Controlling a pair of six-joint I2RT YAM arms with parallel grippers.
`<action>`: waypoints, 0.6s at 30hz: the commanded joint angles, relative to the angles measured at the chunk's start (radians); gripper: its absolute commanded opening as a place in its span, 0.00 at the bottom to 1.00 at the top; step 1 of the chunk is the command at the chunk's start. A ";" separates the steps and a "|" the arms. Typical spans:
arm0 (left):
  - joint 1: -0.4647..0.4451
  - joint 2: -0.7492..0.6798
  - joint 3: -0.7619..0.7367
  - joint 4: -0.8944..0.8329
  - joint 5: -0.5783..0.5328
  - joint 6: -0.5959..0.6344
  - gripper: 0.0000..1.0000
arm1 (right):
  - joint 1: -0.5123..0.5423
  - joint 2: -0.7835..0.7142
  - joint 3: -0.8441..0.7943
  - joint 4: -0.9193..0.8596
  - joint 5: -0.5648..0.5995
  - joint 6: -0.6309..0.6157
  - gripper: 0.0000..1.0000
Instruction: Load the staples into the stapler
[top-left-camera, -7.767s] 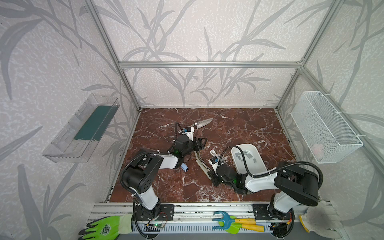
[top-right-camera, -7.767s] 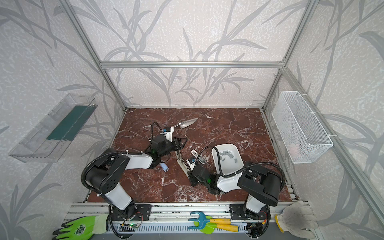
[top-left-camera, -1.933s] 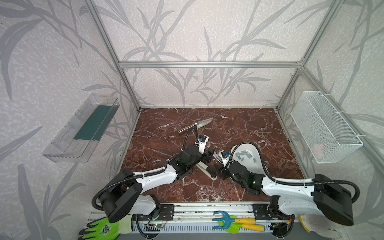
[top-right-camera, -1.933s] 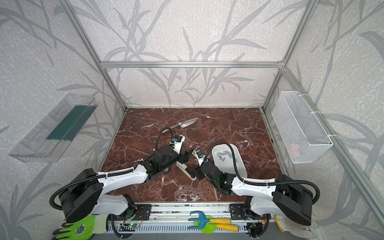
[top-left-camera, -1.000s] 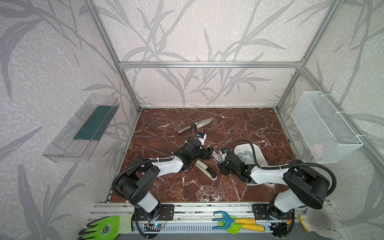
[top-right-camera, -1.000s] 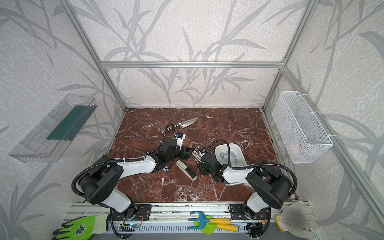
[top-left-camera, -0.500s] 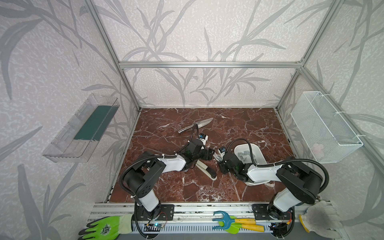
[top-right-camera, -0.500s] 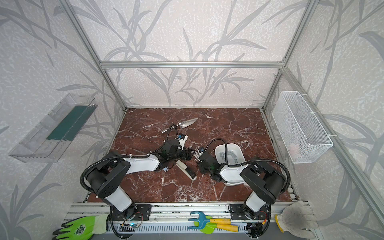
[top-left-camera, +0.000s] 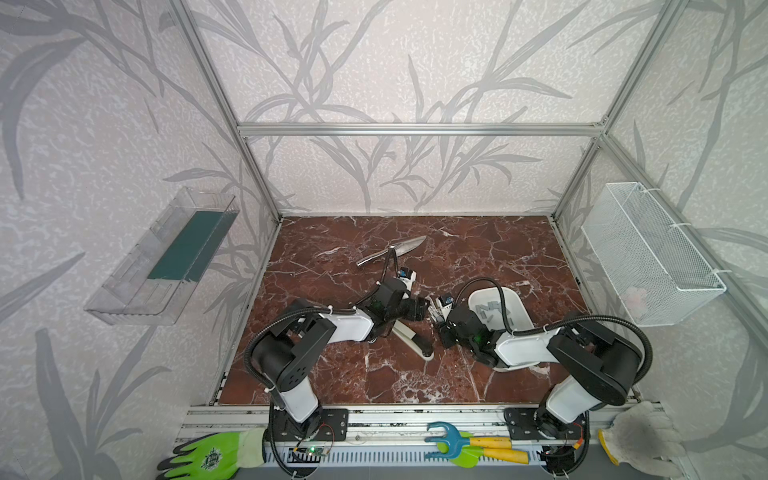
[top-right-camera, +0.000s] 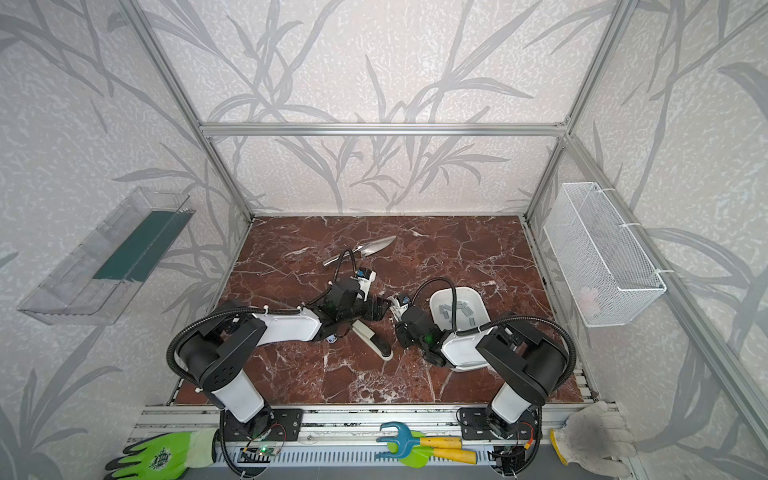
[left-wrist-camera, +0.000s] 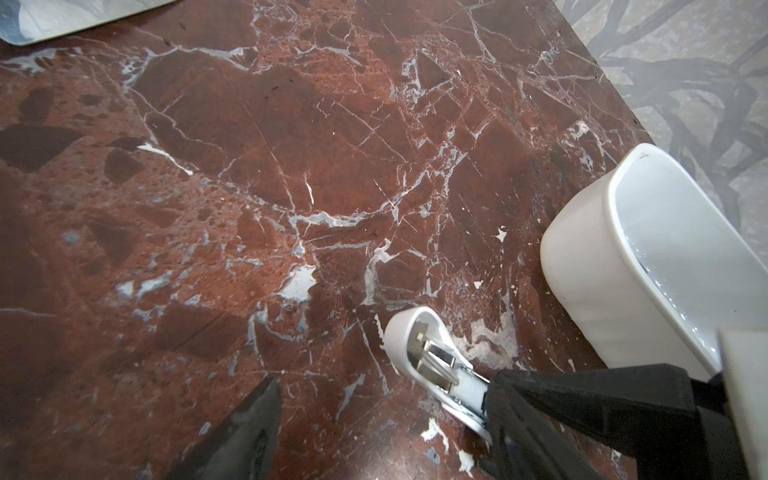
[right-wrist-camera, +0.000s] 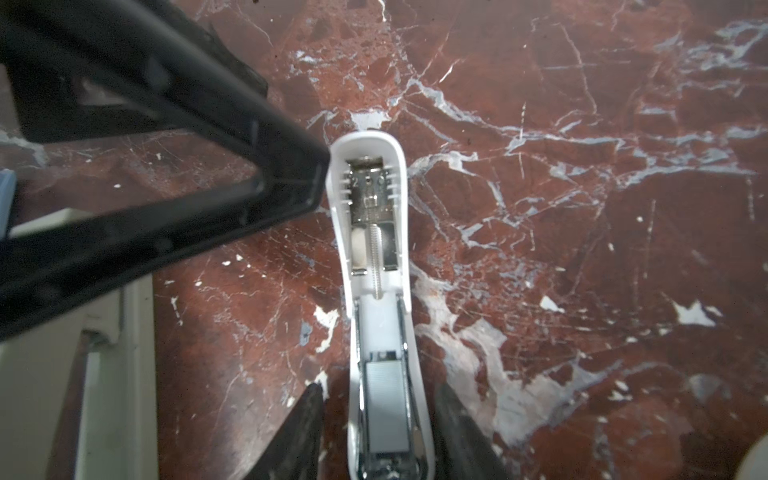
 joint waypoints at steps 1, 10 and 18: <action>0.004 0.028 0.036 0.039 0.027 -0.020 0.79 | 0.010 0.024 -0.047 -0.063 -0.037 0.032 0.44; 0.004 0.048 0.047 0.076 0.053 -0.038 0.79 | 0.036 0.014 -0.069 -0.053 -0.014 0.029 0.34; 0.015 0.090 0.043 0.151 0.126 -0.080 0.86 | 0.044 0.005 -0.093 0.000 -0.027 0.016 0.27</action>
